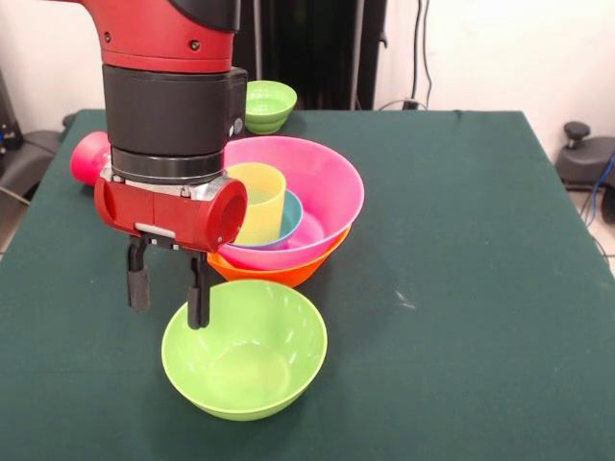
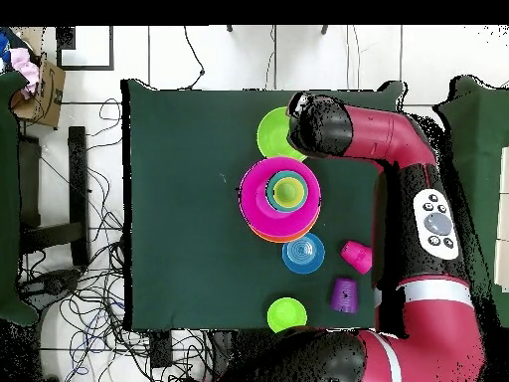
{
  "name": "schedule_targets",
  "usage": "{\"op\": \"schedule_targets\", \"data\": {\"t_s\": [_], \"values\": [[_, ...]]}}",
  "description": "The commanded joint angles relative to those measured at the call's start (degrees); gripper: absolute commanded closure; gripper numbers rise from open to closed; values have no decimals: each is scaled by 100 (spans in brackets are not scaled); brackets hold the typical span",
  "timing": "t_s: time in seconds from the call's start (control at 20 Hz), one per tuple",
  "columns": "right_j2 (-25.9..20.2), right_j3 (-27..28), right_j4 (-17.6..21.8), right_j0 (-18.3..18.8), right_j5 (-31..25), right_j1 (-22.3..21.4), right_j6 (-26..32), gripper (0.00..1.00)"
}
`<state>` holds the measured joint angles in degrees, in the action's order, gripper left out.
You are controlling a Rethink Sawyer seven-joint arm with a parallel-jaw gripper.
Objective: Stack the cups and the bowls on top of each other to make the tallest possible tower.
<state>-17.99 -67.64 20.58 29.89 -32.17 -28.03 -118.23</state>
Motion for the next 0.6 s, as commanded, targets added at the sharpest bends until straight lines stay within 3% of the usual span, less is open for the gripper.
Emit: {"op": "schedule_targets", "data": {"t_s": [0.05,0.6], "values": [[-205,-300,451,-17,-602,224,1219,0],[-96,-327,539,15,-465,327,1142,0]]}}
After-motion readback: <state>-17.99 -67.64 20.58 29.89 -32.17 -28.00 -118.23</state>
